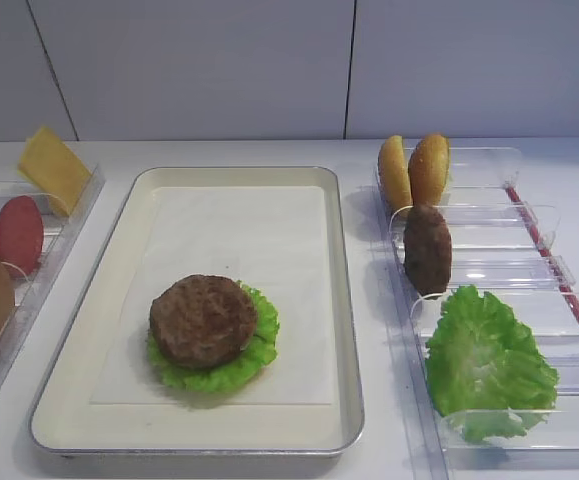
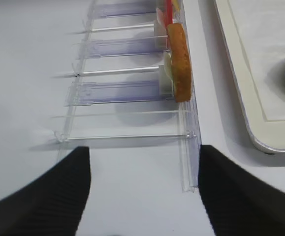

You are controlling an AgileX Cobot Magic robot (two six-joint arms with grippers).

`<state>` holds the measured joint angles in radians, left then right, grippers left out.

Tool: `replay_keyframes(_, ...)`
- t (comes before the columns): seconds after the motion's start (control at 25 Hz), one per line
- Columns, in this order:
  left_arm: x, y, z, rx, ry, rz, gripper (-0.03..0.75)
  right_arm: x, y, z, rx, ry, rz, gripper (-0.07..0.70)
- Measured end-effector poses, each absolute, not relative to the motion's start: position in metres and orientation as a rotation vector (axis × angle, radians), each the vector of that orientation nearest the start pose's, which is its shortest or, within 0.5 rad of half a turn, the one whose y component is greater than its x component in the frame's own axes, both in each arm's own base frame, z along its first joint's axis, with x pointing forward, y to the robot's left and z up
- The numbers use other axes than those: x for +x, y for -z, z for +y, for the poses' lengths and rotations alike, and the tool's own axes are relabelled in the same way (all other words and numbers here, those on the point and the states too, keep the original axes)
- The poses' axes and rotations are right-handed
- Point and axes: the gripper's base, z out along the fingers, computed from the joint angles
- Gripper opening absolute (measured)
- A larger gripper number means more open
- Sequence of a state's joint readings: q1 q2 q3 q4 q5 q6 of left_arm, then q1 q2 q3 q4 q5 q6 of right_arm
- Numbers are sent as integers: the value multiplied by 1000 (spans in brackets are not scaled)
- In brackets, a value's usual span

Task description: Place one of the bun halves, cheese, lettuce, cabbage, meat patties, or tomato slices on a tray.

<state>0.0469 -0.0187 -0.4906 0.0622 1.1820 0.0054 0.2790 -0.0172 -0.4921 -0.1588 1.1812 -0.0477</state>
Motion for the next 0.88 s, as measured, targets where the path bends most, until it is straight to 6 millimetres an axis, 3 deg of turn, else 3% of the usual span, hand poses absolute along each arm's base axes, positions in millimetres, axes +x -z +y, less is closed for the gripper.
replay_keyframes(0.2,-13,-265,5,-53,-106,2156,456,-5,-265,-13,-251,-15,2105,498)
replay_keyframes(0.88,-13,-265,5,-53,-106,2156,456,-6,-263,-9,-246,-88,2116,498)
